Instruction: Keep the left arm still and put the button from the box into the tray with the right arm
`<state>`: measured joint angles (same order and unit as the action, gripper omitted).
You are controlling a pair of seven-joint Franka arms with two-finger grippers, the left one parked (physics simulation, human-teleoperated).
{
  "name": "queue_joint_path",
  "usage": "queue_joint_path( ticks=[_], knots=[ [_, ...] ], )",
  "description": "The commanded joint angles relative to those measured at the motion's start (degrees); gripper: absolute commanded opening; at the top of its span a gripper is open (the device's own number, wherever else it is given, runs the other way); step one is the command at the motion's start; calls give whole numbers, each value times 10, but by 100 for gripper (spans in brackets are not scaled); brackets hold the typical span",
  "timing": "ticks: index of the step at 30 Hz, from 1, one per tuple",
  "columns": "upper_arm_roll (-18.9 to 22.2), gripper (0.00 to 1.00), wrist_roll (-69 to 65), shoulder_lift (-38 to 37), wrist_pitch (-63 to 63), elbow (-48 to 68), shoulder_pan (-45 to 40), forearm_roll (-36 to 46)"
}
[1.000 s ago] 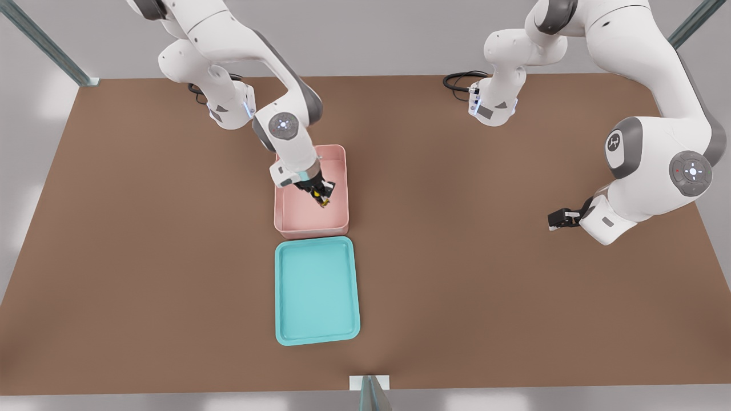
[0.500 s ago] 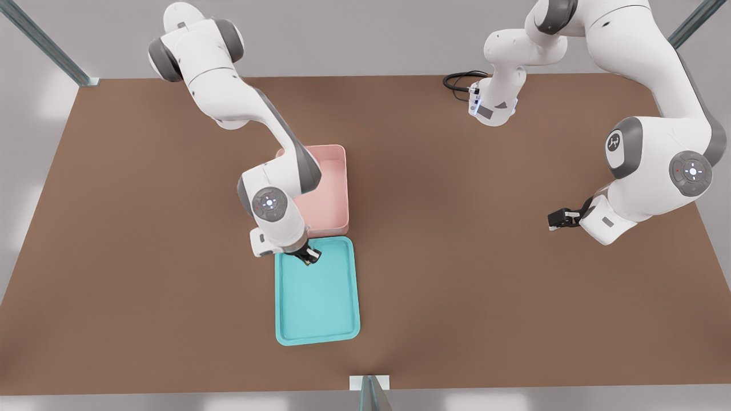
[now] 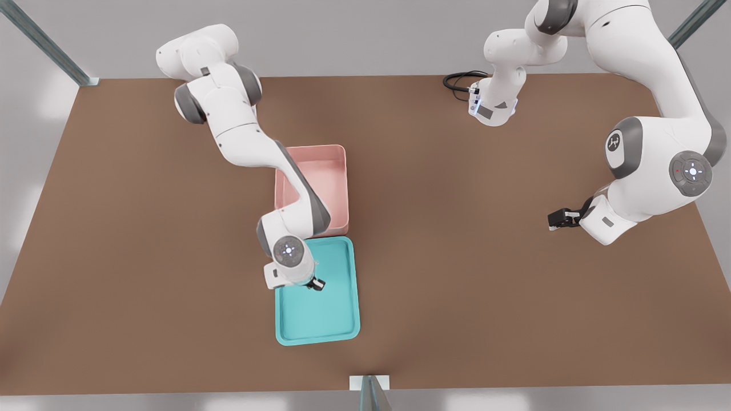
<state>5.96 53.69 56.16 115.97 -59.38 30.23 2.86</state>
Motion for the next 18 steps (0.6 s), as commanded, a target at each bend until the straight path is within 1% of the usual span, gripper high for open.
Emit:
queue_joint_path(
  ticks=[1,5,6,7,8,10,11,12,13,14,15,16,17,18],
  knots=[
    [1,42,-2,8,31,7,0,-2],
    [5,42,0,17,41,7,2,-2],
    [5,44,0,18,41,7,2,-2],
    [5,87,-4,17,41,7,2,-2],
    [5,100,-4,17,40,7,2,-2],
    [6,100,-4,11,31,7,2,-2],
    [4,100,-6,-25,-29,7,3,-1],
    [6,100,-19,-82,-89,6,1,0],
    [4,100,-55,-117,-141,5,-12,4],
    [1,100,-104,-155,-167,-5,-22,8],
    [1,100,-172,-181,-167,-35,-42,25],
    [4,100,-301,-215,-220,-50,-89,21],
    [26,100,-481,-287,-236,-128,-151,19],
    [27,100,-546,-368,-221,-237,-204,18]
  ],
)
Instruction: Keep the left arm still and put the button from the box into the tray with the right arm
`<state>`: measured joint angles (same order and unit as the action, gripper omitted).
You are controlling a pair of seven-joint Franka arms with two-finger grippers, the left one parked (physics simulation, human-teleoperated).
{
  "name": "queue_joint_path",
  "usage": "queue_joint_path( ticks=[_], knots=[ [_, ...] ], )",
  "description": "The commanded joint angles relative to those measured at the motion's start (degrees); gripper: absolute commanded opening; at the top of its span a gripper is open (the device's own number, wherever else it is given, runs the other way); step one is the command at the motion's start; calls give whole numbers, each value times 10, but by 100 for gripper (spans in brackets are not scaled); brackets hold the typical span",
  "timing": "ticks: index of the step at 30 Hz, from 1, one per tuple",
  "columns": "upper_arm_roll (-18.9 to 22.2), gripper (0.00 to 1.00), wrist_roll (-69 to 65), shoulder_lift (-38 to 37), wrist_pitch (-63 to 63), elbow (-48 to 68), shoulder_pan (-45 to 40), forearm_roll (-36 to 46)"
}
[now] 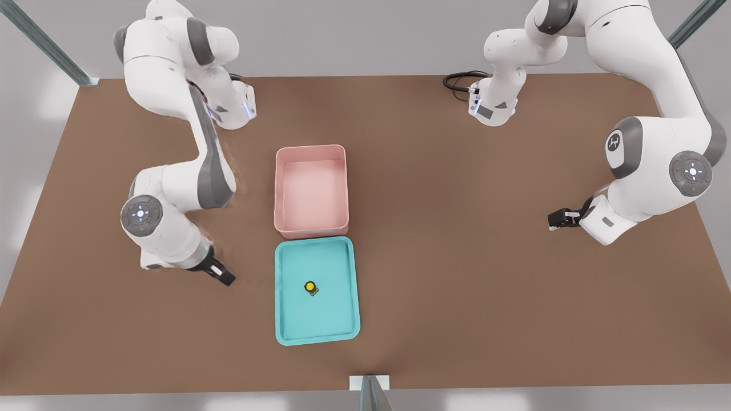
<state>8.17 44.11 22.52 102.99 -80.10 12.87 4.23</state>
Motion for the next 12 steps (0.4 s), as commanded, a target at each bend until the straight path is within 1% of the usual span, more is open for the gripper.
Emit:
queue_joint_path(
  ticks=[1,2,8,12],
  knots=[
    [6,100,-479,-128,-39,-172,-64,3],
    [6,100,-486,-140,-13,-196,-66,-7],
    [-3,100,-484,-110,-12,-170,-58,-15],
    [-4,100,-482,-109,-17,-170,-58,-13]
  ],
)
